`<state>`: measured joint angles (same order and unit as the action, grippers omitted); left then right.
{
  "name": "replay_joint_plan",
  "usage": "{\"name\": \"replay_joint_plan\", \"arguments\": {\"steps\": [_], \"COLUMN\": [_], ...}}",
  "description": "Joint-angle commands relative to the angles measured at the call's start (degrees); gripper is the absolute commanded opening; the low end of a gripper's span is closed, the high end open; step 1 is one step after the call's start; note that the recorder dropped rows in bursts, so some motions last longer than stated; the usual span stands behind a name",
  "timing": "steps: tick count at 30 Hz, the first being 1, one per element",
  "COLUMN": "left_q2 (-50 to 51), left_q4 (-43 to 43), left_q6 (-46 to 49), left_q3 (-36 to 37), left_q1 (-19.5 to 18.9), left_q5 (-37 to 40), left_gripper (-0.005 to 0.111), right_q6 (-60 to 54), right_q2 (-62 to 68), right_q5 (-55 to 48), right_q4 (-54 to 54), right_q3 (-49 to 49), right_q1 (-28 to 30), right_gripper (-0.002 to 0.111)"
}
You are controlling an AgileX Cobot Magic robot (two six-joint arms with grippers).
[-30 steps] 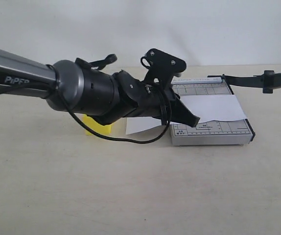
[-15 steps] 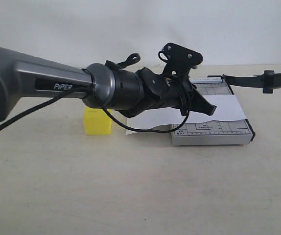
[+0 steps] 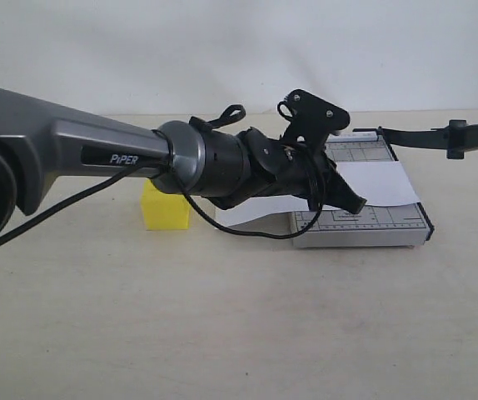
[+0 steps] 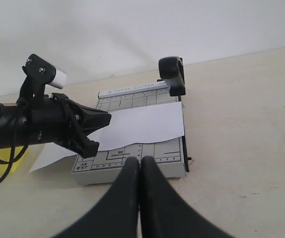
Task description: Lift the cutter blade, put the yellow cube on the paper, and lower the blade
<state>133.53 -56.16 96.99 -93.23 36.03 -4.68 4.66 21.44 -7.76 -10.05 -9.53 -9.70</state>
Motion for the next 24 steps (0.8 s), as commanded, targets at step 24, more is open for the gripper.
{"name": "replay_joint_plan", "arguments": {"steps": [24], "left_q2": [3.8], "left_q4": [-0.3], "left_q6": [2.9], "left_q3": [-0.1], "left_q1": [-0.1], "left_q5": [-7.7], "left_gripper": [0.004], "right_q6": [-0.3], "right_q2": [-0.2], "right_q5": [0.5], "right_q4": [-0.2], "right_q3": [0.2], "right_q1": [-0.1], "right_gripper": [0.000]}}
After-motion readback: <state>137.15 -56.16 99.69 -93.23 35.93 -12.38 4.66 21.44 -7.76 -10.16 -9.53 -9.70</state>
